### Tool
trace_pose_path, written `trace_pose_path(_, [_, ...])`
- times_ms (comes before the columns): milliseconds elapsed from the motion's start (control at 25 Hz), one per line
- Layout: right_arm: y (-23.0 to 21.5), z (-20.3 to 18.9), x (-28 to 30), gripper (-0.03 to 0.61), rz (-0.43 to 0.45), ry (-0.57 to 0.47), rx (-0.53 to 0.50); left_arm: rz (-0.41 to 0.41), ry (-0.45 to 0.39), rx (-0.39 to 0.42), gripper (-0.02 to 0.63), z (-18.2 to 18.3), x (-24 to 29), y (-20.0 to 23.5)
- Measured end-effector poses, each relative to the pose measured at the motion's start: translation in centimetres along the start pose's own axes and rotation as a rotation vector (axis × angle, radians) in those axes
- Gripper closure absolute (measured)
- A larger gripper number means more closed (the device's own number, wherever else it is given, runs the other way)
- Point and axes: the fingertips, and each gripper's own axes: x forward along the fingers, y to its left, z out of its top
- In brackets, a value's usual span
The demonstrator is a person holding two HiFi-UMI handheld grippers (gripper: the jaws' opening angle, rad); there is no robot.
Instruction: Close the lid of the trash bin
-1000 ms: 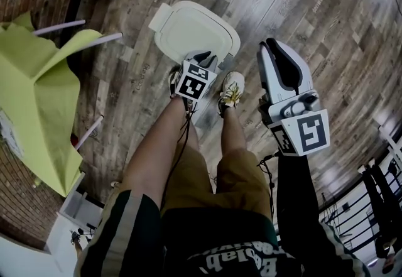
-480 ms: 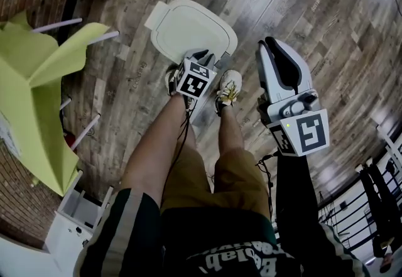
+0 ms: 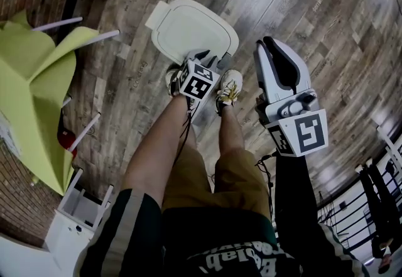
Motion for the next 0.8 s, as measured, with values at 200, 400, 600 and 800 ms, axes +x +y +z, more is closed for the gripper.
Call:
trace_pose_path(200, [0.09,-0.26,0.16,0.512,-0.008,0.006,-0.002,0.005,-0.002,-0.009,0.499,-0.03,0.35,-0.07])
trace_pose_path(400, [0.13,0.04,0.33,0.512,-0.011,-0.006,0.000,0.002,-0.004,-0.009,0.514,-0.13,0.34,0.09])
trace_pose_path(600, [0.08,0.01,0.17,0.512,-0.016,0.000,-0.003,0.002,-0.003,-0.011,0.514,-0.07,0.33,0.11])
trace_pose_path(800, [-0.01,0.14,0.13,0.512,-0.016,-0.001,-0.004,0.000,0.000,-0.015,0.514,-0.12,0.38,0.14])
